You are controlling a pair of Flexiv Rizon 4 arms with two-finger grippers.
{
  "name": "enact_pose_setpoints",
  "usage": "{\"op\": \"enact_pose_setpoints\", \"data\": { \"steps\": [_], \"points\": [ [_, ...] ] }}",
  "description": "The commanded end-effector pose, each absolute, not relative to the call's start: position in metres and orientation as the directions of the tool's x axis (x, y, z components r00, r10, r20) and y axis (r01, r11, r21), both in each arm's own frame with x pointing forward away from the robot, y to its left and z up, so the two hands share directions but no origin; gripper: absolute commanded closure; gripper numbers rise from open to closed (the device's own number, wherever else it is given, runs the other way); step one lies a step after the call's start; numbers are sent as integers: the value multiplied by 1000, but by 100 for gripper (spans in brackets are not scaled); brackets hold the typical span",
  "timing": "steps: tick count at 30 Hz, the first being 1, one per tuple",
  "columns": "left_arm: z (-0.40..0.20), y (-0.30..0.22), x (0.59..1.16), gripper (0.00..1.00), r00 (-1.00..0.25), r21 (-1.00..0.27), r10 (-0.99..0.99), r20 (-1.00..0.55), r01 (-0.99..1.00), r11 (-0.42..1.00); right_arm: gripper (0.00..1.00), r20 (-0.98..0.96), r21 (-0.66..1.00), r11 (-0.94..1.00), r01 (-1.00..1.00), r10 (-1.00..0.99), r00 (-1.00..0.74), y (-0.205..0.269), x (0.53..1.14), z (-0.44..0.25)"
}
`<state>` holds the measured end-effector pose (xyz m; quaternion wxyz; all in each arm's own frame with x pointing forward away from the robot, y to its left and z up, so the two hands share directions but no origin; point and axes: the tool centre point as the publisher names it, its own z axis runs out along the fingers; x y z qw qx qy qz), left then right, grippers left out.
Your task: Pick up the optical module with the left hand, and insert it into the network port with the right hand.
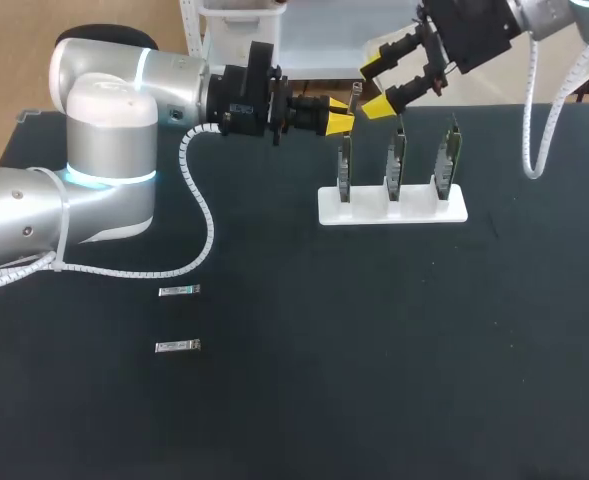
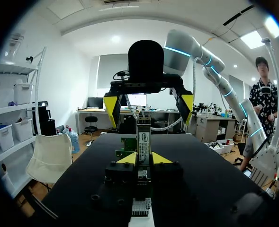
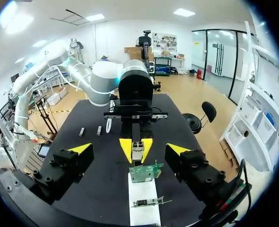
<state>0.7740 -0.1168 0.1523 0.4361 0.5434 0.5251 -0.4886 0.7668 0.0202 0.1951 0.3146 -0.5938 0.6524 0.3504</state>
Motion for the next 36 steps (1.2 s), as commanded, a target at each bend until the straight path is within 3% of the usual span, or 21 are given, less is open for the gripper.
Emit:
{"op": "enact_pose_setpoints", "data": {
  "steps": [1,19,20,21,22,23,36],
  "points": [
    [151,-117,776,100,-29,-39,144,-989,997,-72,0,-829,90,41,-995,-551,-98,26,776,193],
    [151,-117,776,100,-29,-39,144,-989,997,-72,0,-824,97,13,-995,-560,-88,36,784,191],
    [151,-117,776,100,-29,-39,144,-989,997,-72,6,-822,95,10,-995,-563,-84,36,784,191],
    [151,-117,776,100,-29,-39,144,-989,997,-72,58,-821,92,10,-996,-565,-82,36,783,191],
    [151,-117,776,100,-29,-39,144,-989,997,-72,84,-822,94,9,-996,-563,-83,36,783,190],
    [151,-117,776,100,-29,-39,144,-989,997,-72,100,-822,94,9,-996,-563,-83,36,783,190],
    [151,-117,776,100,-29,-39,144,-989,997,-72,100,-811,86,11,-996,-580,-76,35,782,190]
  ]
}}
